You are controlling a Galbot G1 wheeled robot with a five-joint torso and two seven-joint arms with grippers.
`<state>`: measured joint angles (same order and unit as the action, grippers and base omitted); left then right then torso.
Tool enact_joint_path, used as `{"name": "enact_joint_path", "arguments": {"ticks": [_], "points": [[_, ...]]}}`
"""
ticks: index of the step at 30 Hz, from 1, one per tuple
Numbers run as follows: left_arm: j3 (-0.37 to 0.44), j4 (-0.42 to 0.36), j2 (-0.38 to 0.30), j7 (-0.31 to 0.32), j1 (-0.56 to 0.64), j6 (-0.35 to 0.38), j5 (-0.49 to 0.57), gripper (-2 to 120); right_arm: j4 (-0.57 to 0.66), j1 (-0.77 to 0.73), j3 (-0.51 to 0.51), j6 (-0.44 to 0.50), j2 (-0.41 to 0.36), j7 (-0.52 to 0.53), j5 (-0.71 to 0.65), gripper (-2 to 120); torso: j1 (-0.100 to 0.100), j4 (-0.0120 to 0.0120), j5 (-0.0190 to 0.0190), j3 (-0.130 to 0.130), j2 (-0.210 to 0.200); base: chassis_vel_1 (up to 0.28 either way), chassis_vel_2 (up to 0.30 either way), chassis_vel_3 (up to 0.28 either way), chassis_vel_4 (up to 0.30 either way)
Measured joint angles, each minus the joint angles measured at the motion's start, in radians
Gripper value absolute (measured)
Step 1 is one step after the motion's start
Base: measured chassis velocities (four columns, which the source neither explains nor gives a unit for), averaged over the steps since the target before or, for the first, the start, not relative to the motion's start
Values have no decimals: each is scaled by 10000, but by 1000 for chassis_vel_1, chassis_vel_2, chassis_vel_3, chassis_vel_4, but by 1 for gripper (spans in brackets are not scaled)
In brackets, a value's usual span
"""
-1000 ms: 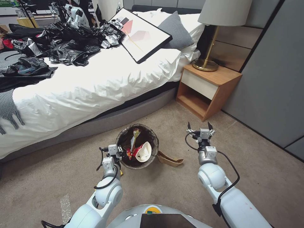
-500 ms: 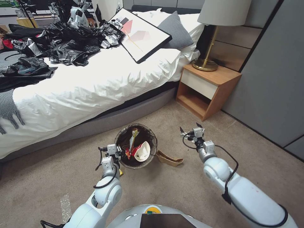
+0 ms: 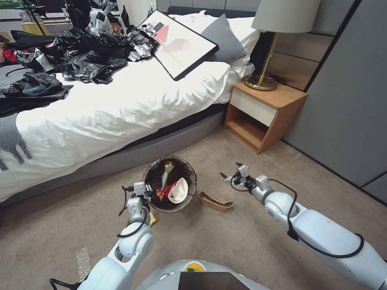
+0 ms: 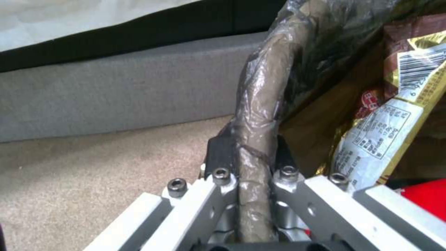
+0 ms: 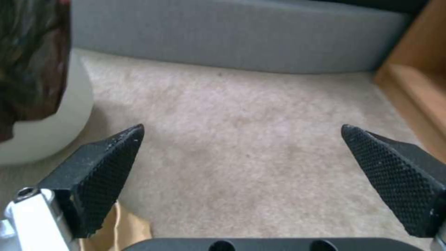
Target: Pick up the trash bin, then pick up the garbage from the floor and place it into the trash bin.
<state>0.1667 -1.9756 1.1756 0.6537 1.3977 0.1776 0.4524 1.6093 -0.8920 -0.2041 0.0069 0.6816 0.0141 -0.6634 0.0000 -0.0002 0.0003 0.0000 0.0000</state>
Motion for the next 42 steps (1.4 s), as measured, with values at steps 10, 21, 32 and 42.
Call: {"name": "enact_joint_path", "arguments": {"ticks": [10, 21, 32, 42], "points": [[160, 82, -4, 5, -25, -36, -5, 2, -1609, 1702, -2363, 503, 559, -931, 315, 100, 0, 2, -6, 0, 0, 0, 0, 0, 0], [275, 110, 40, -4, -56, -53, -3, 2, -2806, 2201, -3633, 682, 1222, -1578, 936, 100, 0, 2, -5, 0, 0, 0, 0, 0, 0], [239, 156, 81, -2, -193, -57, 19, 2, -4086, 2064, -3744, 854, 1843, -1761, 1335, 100, 0, 1, -4, 0, 0, 0, 0, 0, 0], [238, 162, 118, -1, -225, -58, 35, 2, -5428, 1882, -3624, 1112, 2451, -1786, 1719, 100, 0, 0, -7, -1, 1, 0, 0, 0, 0]]}}
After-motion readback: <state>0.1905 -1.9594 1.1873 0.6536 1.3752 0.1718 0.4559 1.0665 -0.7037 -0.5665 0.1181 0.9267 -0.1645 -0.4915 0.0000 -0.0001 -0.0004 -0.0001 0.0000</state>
